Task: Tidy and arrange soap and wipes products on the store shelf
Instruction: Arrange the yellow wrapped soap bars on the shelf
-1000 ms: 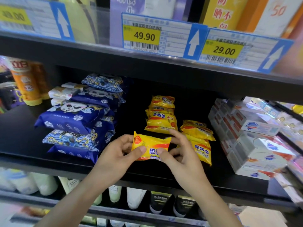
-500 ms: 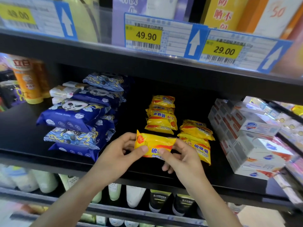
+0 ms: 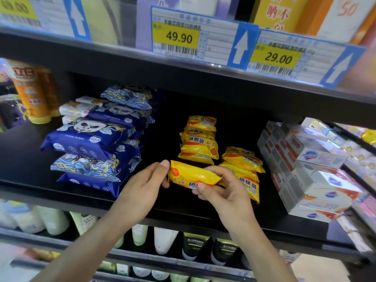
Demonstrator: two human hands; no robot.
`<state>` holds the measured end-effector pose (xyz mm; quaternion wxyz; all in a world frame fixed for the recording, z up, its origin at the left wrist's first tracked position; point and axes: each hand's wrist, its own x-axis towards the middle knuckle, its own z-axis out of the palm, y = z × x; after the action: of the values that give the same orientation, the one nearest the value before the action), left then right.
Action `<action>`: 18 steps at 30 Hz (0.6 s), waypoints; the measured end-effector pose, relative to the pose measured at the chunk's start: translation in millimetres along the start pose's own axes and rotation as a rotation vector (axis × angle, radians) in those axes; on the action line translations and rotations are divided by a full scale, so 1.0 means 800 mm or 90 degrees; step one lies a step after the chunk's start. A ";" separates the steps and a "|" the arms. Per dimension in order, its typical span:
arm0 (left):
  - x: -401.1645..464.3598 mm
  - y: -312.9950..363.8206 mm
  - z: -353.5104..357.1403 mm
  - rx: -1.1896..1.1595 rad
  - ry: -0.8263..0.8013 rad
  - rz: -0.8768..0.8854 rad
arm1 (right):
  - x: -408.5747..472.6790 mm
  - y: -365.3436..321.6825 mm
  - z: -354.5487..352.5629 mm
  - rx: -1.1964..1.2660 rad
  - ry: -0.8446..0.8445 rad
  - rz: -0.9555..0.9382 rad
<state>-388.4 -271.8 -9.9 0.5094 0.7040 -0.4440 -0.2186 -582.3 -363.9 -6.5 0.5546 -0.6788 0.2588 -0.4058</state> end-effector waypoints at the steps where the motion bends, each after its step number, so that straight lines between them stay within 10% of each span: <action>1: 0.000 0.001 0.000 0.010 0.009 -0.008 | 0.000 0.001 0.000 -0.007 0.000 -0.007; 18: 0.003 0.018 0.001 -0.141 -0.061 -0.085 | -0.003 0.002 0.002 -0.061 -0.029 -0.112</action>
<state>-393.8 -275.2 3.0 0.5465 0.6601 -0.3930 -0.3334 -582.0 -361.1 -8.7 0.4893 -0.7340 0.2043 -0.4244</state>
